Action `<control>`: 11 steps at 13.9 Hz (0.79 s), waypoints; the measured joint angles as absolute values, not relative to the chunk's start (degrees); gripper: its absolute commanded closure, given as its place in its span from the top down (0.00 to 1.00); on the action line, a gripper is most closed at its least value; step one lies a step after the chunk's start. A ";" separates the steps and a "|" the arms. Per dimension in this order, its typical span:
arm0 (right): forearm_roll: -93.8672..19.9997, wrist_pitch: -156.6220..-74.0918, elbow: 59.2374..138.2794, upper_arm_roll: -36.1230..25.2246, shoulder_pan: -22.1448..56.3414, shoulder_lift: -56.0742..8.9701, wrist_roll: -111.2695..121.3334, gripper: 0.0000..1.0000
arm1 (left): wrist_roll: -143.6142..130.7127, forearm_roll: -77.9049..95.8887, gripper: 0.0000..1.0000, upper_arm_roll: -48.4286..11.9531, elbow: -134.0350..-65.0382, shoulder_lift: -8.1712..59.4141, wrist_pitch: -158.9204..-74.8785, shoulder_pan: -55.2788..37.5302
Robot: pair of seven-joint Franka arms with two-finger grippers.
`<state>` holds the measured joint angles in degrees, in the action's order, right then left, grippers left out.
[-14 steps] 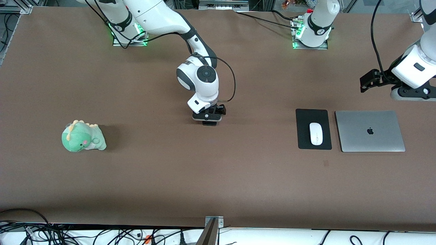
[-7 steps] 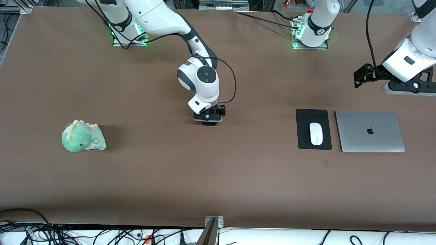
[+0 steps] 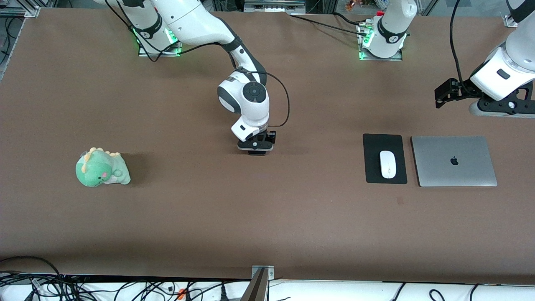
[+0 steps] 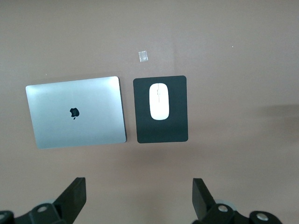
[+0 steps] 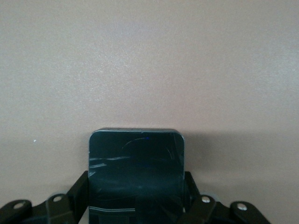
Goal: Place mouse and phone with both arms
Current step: 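Carry the black phone with the right gripper toward the green plush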
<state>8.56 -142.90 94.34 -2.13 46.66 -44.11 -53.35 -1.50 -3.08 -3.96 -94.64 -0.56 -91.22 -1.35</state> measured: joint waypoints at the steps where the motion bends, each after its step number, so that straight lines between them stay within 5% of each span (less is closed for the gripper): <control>1: 8.57 -142.72 94.24 -2.32 46.58 -44.13 -53.06 0.08 | -1.46 -3.08 1.00 -4.02 -94.64 -0.56 -91.22 -1.39; 11: 2.43 -123.73 87.38 -3.25 31.41 -39.67 -27.10 0.06 | -1.45 -3.08 1.00 -4.57 -94.64 -0.56 -91.22 -1.64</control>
